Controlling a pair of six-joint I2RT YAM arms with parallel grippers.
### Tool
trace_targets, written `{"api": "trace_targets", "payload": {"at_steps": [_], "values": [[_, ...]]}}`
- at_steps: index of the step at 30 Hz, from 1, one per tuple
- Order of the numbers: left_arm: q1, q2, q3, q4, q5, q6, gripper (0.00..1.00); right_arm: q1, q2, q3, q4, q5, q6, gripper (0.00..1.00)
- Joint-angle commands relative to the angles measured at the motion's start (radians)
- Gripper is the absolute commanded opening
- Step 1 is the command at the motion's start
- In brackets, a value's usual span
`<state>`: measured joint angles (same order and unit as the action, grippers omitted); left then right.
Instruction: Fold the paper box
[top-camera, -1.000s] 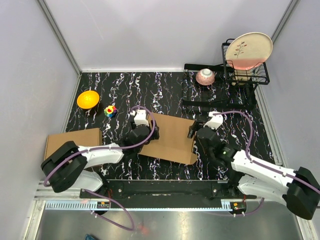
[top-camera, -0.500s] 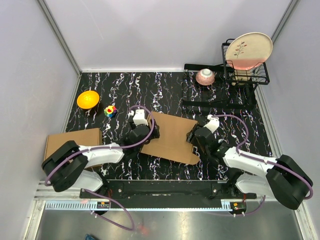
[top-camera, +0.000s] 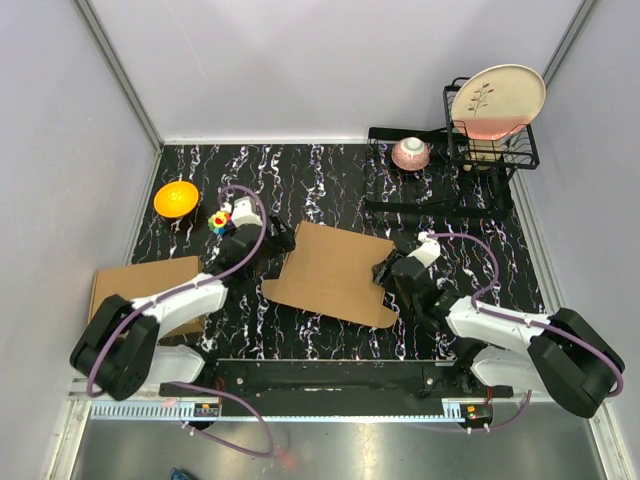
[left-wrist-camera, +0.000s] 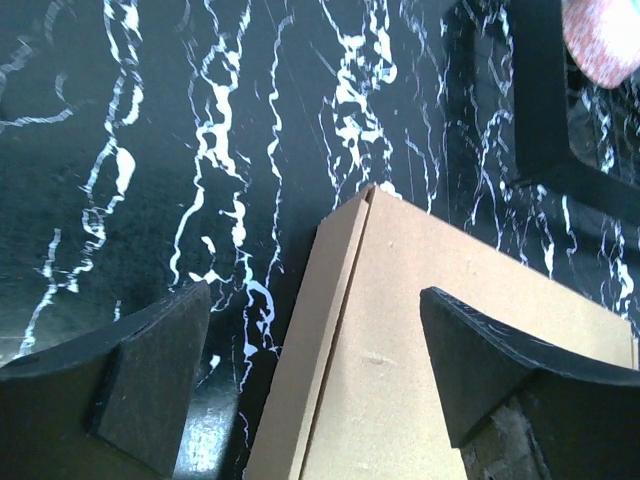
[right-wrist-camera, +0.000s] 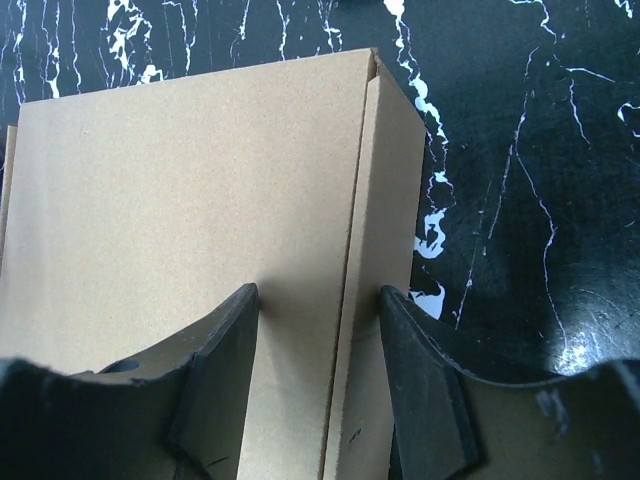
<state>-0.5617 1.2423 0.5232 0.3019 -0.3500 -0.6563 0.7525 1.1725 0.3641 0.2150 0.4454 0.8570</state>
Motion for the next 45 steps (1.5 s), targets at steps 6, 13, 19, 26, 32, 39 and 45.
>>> {"api": "trace_targets", "payload": {"at_steps": [6, 13, 19, 26, 32, 39, 45], "values": [[0.032, 0.261, 0.095, 0.144, 0.32, -0.037, 0.84, -0.001, 0.09, 0.004, -0.095, -0.051, -0.042, 0.53], [0.032, 0.306, 0.06, 0.206, 0.336, -0.039, 0.49, -0.002, 0.102, 0.015, -0.092, -0.06, -0.059, 0.4], [0.031, 0.331, 0.047, 0.244, 0.385, -0.037, 0.34, -0.001, 0.113, 0.01, -0.069, -0.086, -0.058, 0.38], [0.0, 0.372, 0.04, 0.278, 0.419, -0.039, 0.31, -0.002, 0.138, 0.015, -0.06, -0.123, -0.038, 0.42], [0.026, 0.246, 0.084, 0.149, 0.297, 0.001, 0.45, -0.001, -0.062, 0.071, -0.251, -0.038, -0.062, 0.63], [0.052, 0.125, 0.166, 0.005, 0.215, 0.06, 0.62, -0.001, -0.195, 0.182, -0.423, 0.059, -0.122, 0.74], [0.031, -0.108, 0.068, -0.02, 0.08, 0.018, 0.58, -0.079, -0.107, 0.298, -0.396, 0.079, -0.251, 0.68]]}}
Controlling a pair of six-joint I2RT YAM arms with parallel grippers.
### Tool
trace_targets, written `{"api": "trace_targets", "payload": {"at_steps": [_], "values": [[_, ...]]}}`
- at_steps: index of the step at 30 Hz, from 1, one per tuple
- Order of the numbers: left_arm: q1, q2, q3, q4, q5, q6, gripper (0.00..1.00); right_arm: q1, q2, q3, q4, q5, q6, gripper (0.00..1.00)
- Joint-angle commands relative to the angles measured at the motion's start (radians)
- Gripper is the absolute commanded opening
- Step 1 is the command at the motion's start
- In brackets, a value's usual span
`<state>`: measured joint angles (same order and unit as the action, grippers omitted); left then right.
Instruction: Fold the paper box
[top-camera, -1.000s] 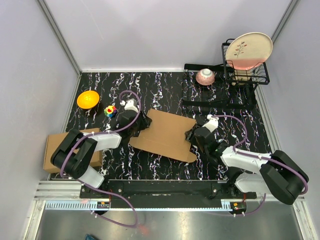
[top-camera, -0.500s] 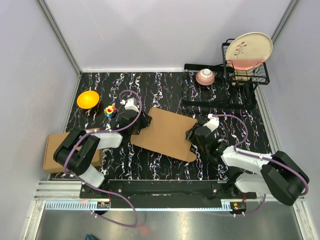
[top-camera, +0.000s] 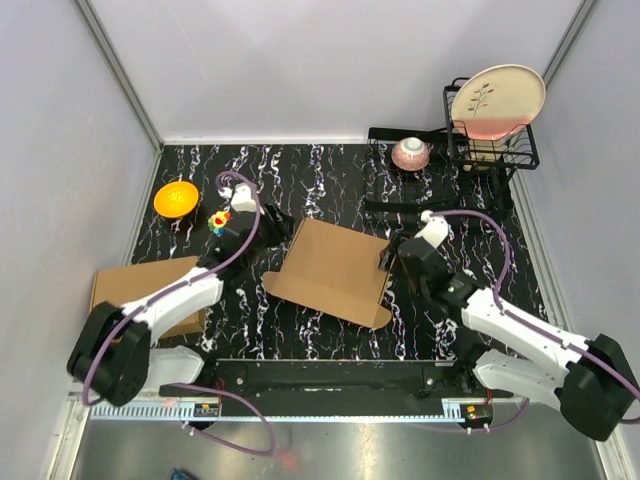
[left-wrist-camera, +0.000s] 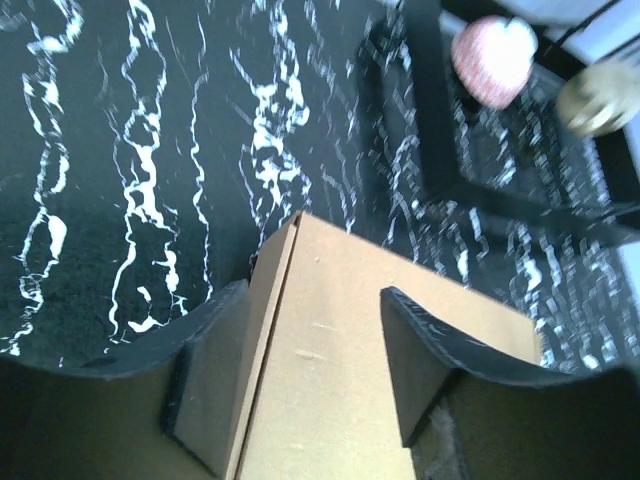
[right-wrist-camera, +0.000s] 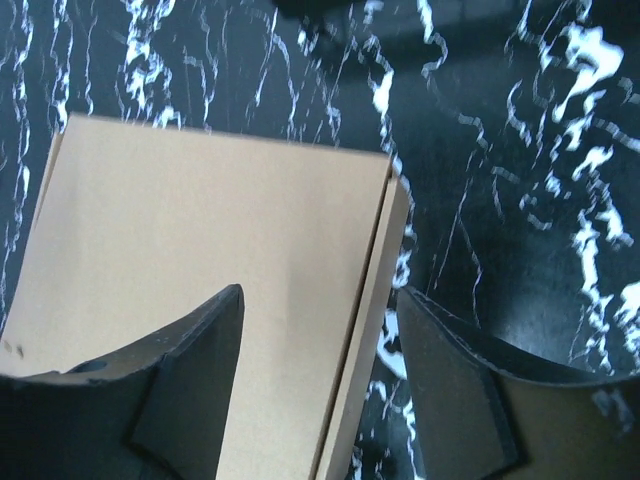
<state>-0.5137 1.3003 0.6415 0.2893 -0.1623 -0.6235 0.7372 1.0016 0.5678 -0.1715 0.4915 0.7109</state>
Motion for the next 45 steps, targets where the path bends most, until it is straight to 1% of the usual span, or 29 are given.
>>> {"api": "trace_targets", "payload": {"at_steps": [1, 2, 3, 4, 5, 6, 7, 8, 9, 10, 11, 14, 17, 20, 25, 28, 31, 36, 37, 42, 43, 45], "values": [[-0.037, -0.202, -0.077, -0.012, -0.138, -0.025, 0.56, -0.08, 0.119, 0.133, 0.01, 0.015, -0.135, 0.63], [-0.089, -0.238, -0.124, -0.018, -0.152, -0.034, 0.53, -0.097, 0.147, 0.15, 0.021, -0.02, -0.146, 0.55], [-0.126, -0.306, -0.144, -0.024, -0.175, -0.044, 0.48, -0.117, 0.172, 0.165, 0.035, -0.039, -0.157, 0.5], [-0.167, -0.337, -0.163, -0.048, -0.224, -0.051, 0.45, -0.145, 0.217, 0.19, 0.064, -0.047, -0.172, 0.47], [-0.262, -0.363, -0.195, -0.062, -0.249, -0.065, 0.43, -0.159, 0.242, 0.202, 0.075, -0.076, -0.18, 0.42], [-0.313, -0.409, -0.209, -0.078, -0.276, -0.073, 0.41, -0.17, 0.264, 0.216, 0.087, -0.089, -0.188, 0.4], [-0.365, -0.426, -0.219, -0.111, -0.333, -0.085, 0.35, -0.186, 0.314, 0.245, 0.102, -0.099, -0.201, 0.4], [-0.464, -0.444, -0.242, -0.122, -0.356, -0.108, 0.32, -0.191, 0.339, 0.26, 0.105, -0.117, -0.209, 0.39], [-0.511, -0.47, -0.258, -0.128, -0.376, -0.123, 0.29, -0.193, 0.362, 0.276, 0.11, -0.123, -0.217, 0.38], [-0.549, -0.479, -0.273, -0.143, -0.4, -0.14, 0.24, -0.196, 0.411, 0.299, 0.119, -0.129, -0.235, 0.38], [-0.603, -0.486, -0.295, -0.156, -0.408, -0.178, 0.22, -0.199, 0.436, 0.311, 0.119, -0.133, -0.241, 0.38], [-0.646, -0.48, -0.342, -0.173, -0.418, -0.241, 0.17, -0.205, 0.509, 0.331, 0.145, -0.133, -0.255, 0.38], [-0.646, -0.444, -0.391, -0.142, -0.399, -0.291, 0.13, -0.208, 0.577, 0.343, 0.15, -0.136, -0.264, 0.38], [-0.646, -0.382, -0.41, -0.105, -0.385, -0.32, 0.14, -0.211, 0.6, 0.325, 0.152, -0.133, -0.257, 0.38], [-0.629, -0.271, -0.402, -0.07, -0.375, -0.337, 0.17, -0.211, 0.56, 0.248, 0.156, -0.154, -0.22, 0.38], [-0.588, -0.24, -0.39, -0.076, -0.361, -0.338, 0.18, -0.211, 0.504, 0.178, 0.153, -0.174, -0.186, 0.37], [-0.53, -0.243, -0.39, -0.081, -0.356, -0.326, 0.19, -0.213, 0.439, 0.109, 0.149, -0.198, -0.16, 0.36], [-0.392, -0.246, -0.368, -0.093, -0.324, -0.283, 0.21, -0.193, 0.335, 0.006, 0.148, -0.246, -0.102, 0.35], [-0.35, -0.243, -0.356, -0.096, -0.318, -0.279, 0.21, -0.185, 0.307, 0.001, 0.138, -0.249, -0.076, 0.35], [-0.237, -0.222, -0.316, -0.122, -0.315, -0.231, 0.25, -0.115, 0.247, -0.014, 0.093, -0.242, -0.034, 0.35], [-0.192, -0.223, -0.306, -0.131, -0.316, -0.225, 0.25, -0.108, 0.235, -0.016, 0.08, -0.238, -0.031, 0.34], [-0.151, -0.23, -0.29, -0.147, -0.321, -0.216, 0.26, -0.102, 0.195, -0.013, 0.063, -0.232, -0.019, 0.35]]}}
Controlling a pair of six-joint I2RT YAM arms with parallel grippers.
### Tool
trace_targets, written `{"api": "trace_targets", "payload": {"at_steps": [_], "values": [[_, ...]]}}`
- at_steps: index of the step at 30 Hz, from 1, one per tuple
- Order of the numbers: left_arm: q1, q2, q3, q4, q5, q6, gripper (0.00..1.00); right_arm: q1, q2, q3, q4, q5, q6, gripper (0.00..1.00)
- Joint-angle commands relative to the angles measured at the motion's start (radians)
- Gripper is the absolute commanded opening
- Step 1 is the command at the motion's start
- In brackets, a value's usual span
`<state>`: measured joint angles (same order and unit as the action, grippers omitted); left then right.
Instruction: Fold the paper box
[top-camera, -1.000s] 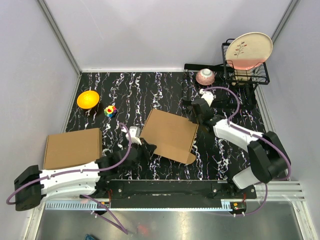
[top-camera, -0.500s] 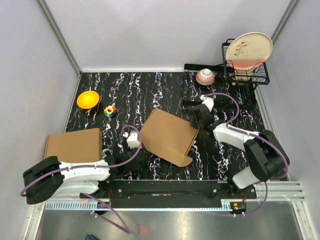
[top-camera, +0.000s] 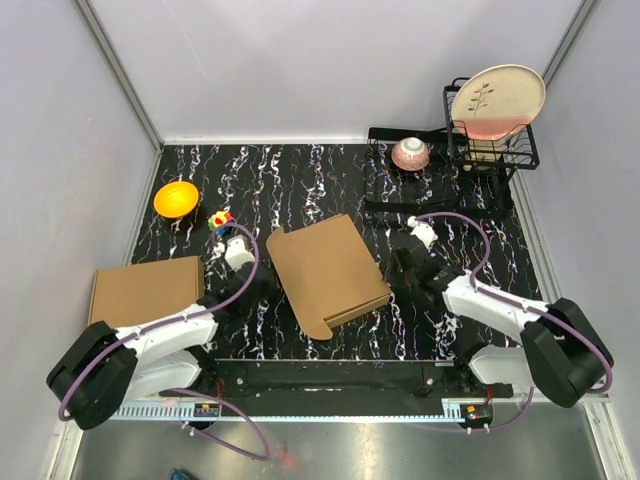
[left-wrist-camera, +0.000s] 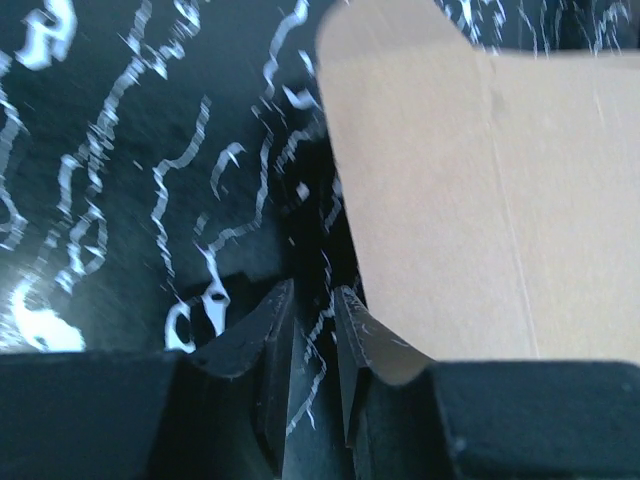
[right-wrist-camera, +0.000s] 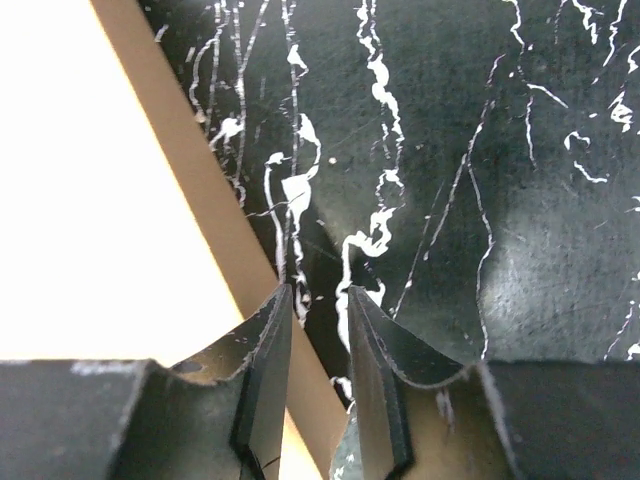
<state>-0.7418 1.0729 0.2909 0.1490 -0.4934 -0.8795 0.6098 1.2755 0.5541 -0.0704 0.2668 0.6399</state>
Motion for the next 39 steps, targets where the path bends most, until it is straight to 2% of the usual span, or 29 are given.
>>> {"api": "trace_targets", "payload": {"at_steps": [1, 4, 6, 8, 9, 10, 11, 13, 18, 24, 28, 32, 36, 39], "values": [[0.112, -0.005, 0.082, -0.04, -0.003, 0.039, 0.26, 0.027, -0.094, 0.007, -0.072, 0.02, 0.055, 0.36], [0.16, -0.013, 0.149, -0.162, -0.075, 0.019, 0.34, 0.027, -0.166, 0.058, -0.143, 0.113, 0.037, 0.41], [0.176, -0.034, 0.18, -0.23, -0.117, -0.005, 0.37, 0.027, -0.217, 0.085, -0.128, 0.127, -0.006, 0.41], [0.186, -0.072, 0.194, -0.264, -0.14, -0.015, 0.38, 0.025, -0.229, 0.073, 0.034, 0.018, -0.049, 0.4], [0.188, -0.085, 0.192, -0.261, -0.136, -0.015, 0.38, 0.027, -0.208, 0.06, 0.19, -0.045, -0.072, 0.38], [0.186, -0.099, 0.179, -0.252, -0.11, -0.019, 0.39, 0.027, -0.182, 0.063, 0.252, -0.184, -0.074, 0.37], [0.186, -0.123, 0.168, -0.247, -0.091, -0.036, 0.39, 0.025, -0.148, 0.072, 0.309, -0.26, -0.072, 0.35], [0.186, -0.148, 0.127, -0.224, -0.021, -0.05, 0.39, 0.027, -0.017, 0.119, 0.444, -0.489, -0.056, 0.3], [0.186, -0.194, 0.036, -0.184, 0.111, -0.119, 0.37, 0.027, 0.229, 0.175, 0.607, -0.658, 0.033, 0.19], [0.186, -0.255, -0.061, -0.172, 0.142, -0.17, 0.34, 0.033, 0.358, 0.162, 0.725, -0.782, 0.067, 0.13], [0.186, -0.321, -0.07, -0.213, 0.106, -0.179, 0.35, 0.047, 0.441, 0.19, 0.729, -0.871, 0.07, 0.12], [0.186, -0.405, -0.059, -0.226, 0.079, -0.162, 0.36, 0.068, 0.508, 0.208, 0.626, -0.856, 0.011, 0.1], [0.186, -0.43, -0.041, -0.093, 0.123, -0.13, 0.38, 0.068, 0.567, 0.191, 0.584, -0.824, -0.002, 0.08], [0.186, -0.335, 0.003, 0.028, 0.209, -0.095, 0.4, 0.07, 0.587, 0.173, 0.571, -0.798, -0.003, 0.07]]}}
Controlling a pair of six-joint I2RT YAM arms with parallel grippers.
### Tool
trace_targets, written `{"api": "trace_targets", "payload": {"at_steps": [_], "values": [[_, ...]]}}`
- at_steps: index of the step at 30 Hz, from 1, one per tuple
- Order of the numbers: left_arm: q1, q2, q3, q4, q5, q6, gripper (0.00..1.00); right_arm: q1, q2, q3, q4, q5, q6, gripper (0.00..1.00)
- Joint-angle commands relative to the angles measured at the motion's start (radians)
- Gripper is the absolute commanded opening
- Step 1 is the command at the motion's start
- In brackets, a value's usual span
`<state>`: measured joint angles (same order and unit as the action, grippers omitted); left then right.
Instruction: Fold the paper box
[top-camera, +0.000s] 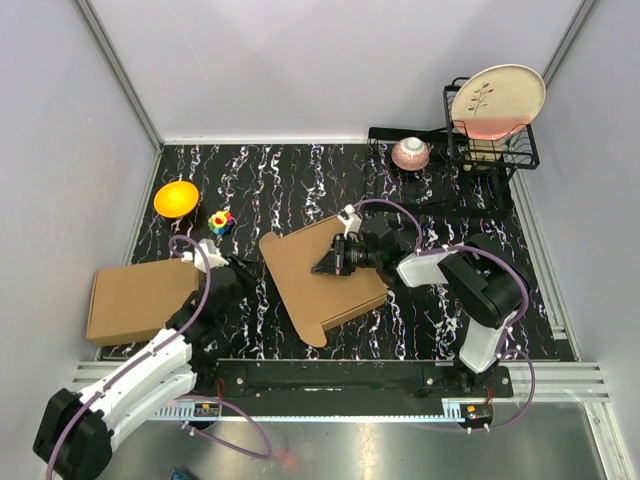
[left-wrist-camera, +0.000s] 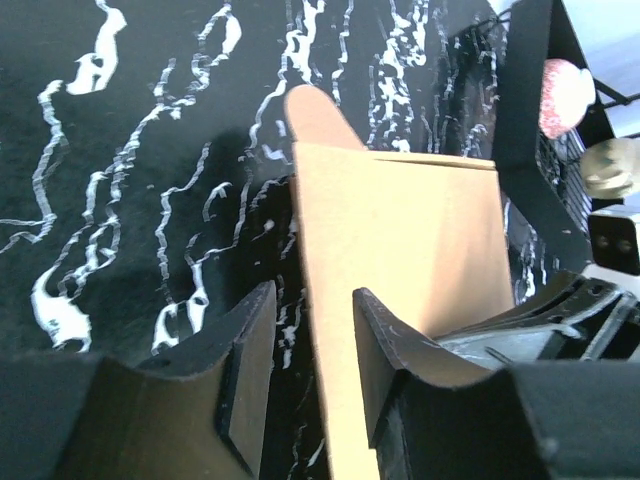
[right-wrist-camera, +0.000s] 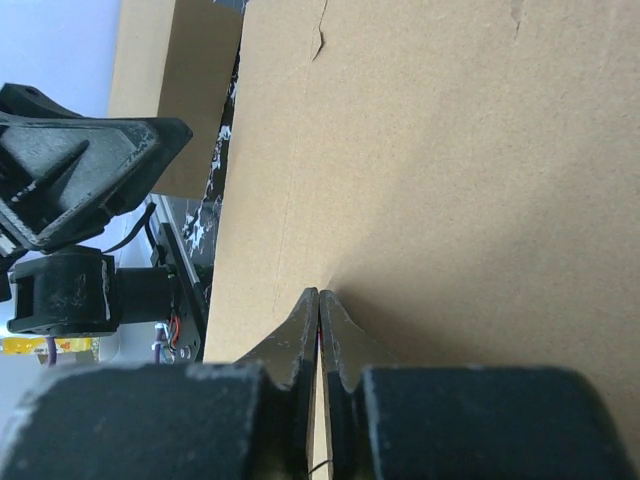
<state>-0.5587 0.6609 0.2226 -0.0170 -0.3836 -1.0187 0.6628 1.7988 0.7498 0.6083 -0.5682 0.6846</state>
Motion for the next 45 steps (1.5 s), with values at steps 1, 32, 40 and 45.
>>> {"api": "trace_targets", "payload": {"at_steps": [1, 32, 40, 45], "values": [[0.003, 0.148, 0.092, 0.213, 0.123, 0.058, 0.41, 0.017, 0.066, -0.026, -0.11, 0.042, -0.049, 0.07], [0.029, 0.519, 0.297, 0.229, 0.163, 0.183, 0.45, -0.048, -0.463, 0.002, -0.643, 0.626, -0.224, 0.53], [0.051, 0.333, 0.284, 0.134, 0.124, 0.175, 0.47, -0.077, -0.411, -0.059, -0.583, 0.656, -0.224, 0.52], [0.051, 0.104, 0.144, -0.018, 0.046, 0.079, 0.45, -0.077, -0.381, -0.075, -0.548, 0.63, -0.227, 0.47]]}}
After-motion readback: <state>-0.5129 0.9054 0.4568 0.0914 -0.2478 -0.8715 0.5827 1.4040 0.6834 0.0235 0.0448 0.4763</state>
